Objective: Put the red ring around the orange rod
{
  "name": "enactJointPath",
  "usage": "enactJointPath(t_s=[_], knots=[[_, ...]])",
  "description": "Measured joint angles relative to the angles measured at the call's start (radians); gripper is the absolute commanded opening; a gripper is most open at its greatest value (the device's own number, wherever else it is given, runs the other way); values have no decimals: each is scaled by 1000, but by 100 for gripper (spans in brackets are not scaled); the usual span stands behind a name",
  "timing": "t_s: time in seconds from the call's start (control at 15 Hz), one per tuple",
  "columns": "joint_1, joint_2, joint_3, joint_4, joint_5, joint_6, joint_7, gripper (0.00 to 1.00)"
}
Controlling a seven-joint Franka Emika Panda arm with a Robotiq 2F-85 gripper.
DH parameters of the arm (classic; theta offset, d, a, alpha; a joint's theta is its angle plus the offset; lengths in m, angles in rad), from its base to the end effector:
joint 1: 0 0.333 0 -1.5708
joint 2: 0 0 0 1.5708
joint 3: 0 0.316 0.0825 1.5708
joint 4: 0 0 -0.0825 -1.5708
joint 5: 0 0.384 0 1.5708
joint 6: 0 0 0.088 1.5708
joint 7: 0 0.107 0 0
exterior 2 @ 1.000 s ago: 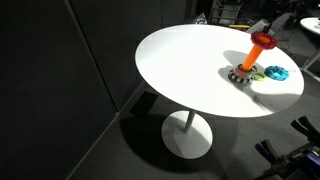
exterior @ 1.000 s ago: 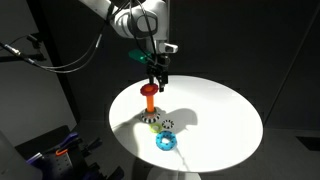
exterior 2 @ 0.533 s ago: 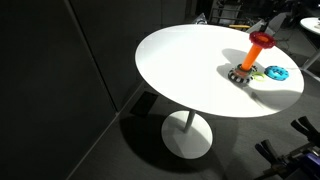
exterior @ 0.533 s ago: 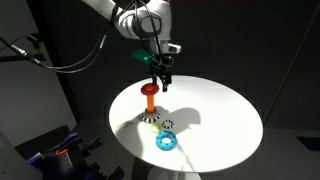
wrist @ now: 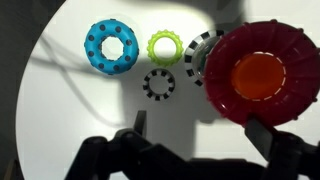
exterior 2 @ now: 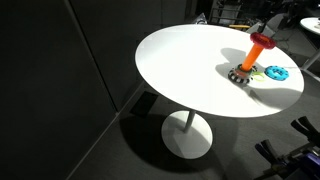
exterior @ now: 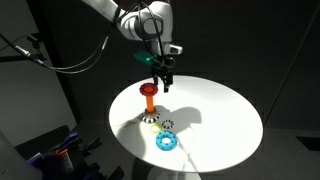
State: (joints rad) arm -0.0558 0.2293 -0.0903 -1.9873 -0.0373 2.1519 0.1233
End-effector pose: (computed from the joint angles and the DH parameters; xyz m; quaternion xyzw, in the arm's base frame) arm 0.5831 -0.0857 0.3449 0.9916 -0.1227 -0.0323 0.0252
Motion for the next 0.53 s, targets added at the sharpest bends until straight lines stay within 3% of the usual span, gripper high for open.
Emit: enactJointPath(t_s=[0.53], knots=[[1,2,4,7,0,0,0,100]])
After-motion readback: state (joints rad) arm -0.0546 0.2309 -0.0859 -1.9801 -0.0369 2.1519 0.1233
